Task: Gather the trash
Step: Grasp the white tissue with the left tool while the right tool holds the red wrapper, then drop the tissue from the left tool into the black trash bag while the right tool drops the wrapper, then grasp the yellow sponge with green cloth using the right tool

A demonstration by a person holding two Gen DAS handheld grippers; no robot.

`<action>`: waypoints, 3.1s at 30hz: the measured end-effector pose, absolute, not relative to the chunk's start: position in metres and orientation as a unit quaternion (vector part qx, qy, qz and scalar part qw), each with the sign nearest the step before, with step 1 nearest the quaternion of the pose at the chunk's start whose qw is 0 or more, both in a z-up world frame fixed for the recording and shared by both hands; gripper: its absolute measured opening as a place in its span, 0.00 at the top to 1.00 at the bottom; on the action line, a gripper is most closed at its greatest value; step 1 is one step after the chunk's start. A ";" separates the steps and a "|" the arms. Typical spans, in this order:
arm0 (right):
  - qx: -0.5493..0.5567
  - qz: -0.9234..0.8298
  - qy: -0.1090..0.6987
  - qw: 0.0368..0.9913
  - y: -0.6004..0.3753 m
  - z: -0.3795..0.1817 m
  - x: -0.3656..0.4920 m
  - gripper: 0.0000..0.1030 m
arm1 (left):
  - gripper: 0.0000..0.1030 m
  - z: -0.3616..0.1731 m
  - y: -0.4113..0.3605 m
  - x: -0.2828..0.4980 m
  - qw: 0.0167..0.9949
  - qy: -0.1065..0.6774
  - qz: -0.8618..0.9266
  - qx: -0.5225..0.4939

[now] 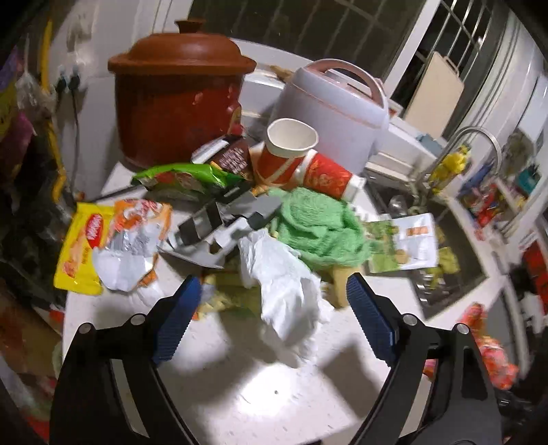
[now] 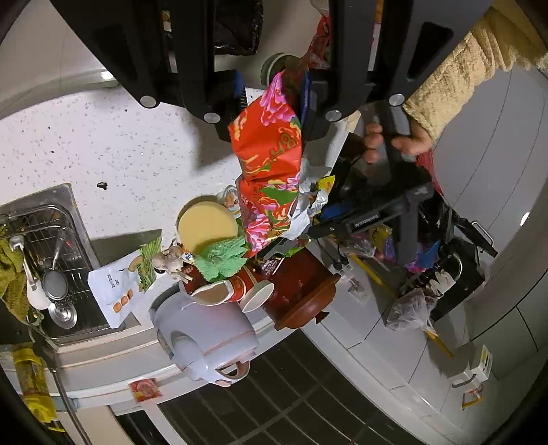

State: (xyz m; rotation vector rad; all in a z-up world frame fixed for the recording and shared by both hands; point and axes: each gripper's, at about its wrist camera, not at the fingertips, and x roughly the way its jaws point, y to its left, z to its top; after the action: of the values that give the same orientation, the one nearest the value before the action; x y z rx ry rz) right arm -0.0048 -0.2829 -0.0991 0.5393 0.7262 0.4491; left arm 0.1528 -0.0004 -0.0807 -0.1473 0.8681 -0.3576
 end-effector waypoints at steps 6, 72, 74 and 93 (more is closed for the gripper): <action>0.261 0.204 0.350 0.876 -0.288 -0.101 -0.016 0.78 | 0.65 -0.108 -0.017 0.161 0.882 0.446 -0.143 -0.051; -0.015 0.025 0.385 0.923 -0.169 -0.171 0.163 0.17 | 0.16 -0.306 0.107 -0.084 0.761 0.620 -0.093 -0.169; 0.000 0.014 0.398 0.917 -0.177 -0.174 0.181 0.18 | 0.16 -0.302 0.111 -0.088 0.762 0.616 -0.093 -0.176; 0.179 0.117 0.420 0.882 -0.253 -0.153 0.083 0.80 | 0.16 -0.199 0.043 -0.004 0.824 0.511 -0.200 -0.139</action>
State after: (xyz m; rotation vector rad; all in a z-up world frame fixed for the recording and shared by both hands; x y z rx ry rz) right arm 0.0825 -0.2527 -0.1529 0.3718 0.8752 0.2446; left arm -0.0035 0.0430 -0.1989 -0.2963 1.0869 -0.4242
